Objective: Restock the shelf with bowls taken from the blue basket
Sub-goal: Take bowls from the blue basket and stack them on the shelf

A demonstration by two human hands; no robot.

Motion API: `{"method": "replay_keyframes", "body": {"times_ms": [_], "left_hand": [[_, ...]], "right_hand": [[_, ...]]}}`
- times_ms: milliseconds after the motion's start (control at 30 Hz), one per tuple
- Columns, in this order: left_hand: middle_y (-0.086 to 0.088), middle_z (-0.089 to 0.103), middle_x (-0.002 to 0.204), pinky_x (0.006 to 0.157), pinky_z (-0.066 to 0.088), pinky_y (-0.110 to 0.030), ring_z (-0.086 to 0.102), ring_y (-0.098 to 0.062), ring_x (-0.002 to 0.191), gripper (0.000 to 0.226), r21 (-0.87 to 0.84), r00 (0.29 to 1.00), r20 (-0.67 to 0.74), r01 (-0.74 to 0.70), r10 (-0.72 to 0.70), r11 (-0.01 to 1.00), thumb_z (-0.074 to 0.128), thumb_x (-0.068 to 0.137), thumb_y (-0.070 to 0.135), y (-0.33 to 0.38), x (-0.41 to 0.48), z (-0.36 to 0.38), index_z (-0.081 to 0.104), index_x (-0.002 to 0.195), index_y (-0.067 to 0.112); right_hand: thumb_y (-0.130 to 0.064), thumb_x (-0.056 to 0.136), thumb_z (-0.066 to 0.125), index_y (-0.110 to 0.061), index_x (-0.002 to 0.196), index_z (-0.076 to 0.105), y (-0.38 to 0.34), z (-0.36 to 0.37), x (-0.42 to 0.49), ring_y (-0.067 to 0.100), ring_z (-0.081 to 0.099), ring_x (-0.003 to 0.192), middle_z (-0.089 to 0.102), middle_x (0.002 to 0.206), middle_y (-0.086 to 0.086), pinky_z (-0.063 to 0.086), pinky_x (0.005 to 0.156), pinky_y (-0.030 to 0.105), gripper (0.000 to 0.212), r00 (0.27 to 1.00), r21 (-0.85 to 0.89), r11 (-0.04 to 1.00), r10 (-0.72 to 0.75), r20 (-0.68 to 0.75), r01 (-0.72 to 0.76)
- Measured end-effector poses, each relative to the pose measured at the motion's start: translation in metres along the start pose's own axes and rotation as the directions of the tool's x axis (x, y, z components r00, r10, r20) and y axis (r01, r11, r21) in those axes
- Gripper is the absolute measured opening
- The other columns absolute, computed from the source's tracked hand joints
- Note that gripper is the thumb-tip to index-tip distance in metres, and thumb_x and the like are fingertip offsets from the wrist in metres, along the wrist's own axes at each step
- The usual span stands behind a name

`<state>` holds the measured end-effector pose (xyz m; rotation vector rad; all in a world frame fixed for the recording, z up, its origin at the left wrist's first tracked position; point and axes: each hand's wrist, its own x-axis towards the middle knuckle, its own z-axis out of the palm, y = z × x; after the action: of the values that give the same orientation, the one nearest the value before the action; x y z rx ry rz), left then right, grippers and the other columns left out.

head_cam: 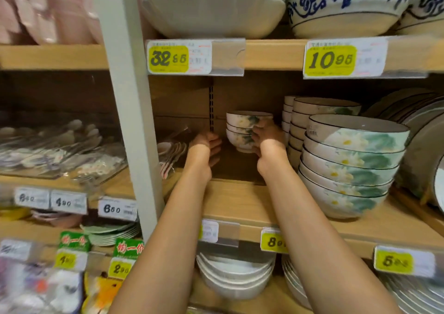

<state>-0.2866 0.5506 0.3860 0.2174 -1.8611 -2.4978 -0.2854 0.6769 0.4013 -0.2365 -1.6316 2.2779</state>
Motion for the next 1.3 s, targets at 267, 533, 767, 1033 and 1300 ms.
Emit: {"method": "replay_keyframes", "body": {"times_ms": [267,533,767,1033,1300], "left_hand": [[-0.003,0.07,0.119,0.099,0.048,-0.038,0.063,-0.018,0.115,0.039,0.056,0.968,0.02,-0.251,0.25,0.966,0.031,0.102,0.03,-0.022,-0.111,-0.025,0.062,0.122,0.017],[-0.006,0.075,0.108,0.083,0.055,-0.03,0.071,-0.018,0.102,0.034,-0.002,0.908,-0.28,-0.323,0.31,0.946,0.04,0.097,0.026,-0.045,-0.228,-0.07,0.065,0.115,0.012],[-0.009,0.075,0.095,0.08,0.052,-0.031,0.07,-0.018,0.082,0.028,-0.016,0.663,-0.712,-0.343,0.23,0.939,0.039,0.097,0.02,-0.084,-0.316,-0.155,0.065,0.101,0.008],[-0.006,0.067,0.086,0.061,0.045,-0.023,0.06,-0.013,0.072,0.031,-0.051,0.461,-0.887,-0.18,0.039,0.982,0.033,0.099,0.015,-0.141,-0.341,-0.249,0.061,0.086,0.011],[-0.01,0.055,0.082,0.065,0.034,-0.032,0.044,-0.023,0.072,0.018,-0.196,0.359,-0.907,0.1,-0.22,0.975,0.041,0.091,0.012,-0.235,-0.311,-0.318,0.057,0.085,0.007]], "right_hand": [[-0.023,0.099,0.043,-0.012,0.122,0.059,0.004,-0.037,-0.083,0.016,0.063,0.106,0.069,0.112,0.004,0.048,0.097,0.036,0.031,0.967,0.049,0.996,0.057,0.247,-0.072],[-0.018,0.096,0.043,-0.017,0.095,0.064,0.036,-0.057,-0.163,0.013,0.067,0.096,0.071,0.1,0.004,0.052,0.087,0.028,0.021,0.809,0.02,0.971,0.186,0.558,-0.237],[-0.011,0.095,0.044,-0.012,0.08,0.063,0.108,-0.029,-0.233,0.014,0.069,0.069,0.07,0.076,0.006,0.053,0.063,0.02,0.023,0.573,-0.143,0.924,0.336,0.747,-0.355],[-0.013,0.091,0.055,-0.011,0.083,0.067,0.247,0.026,-0.3,0.017,0.065,0.07,0.07,0.082,0.01,0.046,0.061,0.025,0.014,0.332,-0.515,0.831,0.557,0.762,-0.211],[-0.005,0.09,0.049,-0.008,0.065,0.054,0.373,0.051,-0.315,0.022,0.048,0.072,0.052,0.074,0.015,0.031,0.06,0.032,0.025,0.246,-0.764,0.612,0.723,0.645,0.204]]}}
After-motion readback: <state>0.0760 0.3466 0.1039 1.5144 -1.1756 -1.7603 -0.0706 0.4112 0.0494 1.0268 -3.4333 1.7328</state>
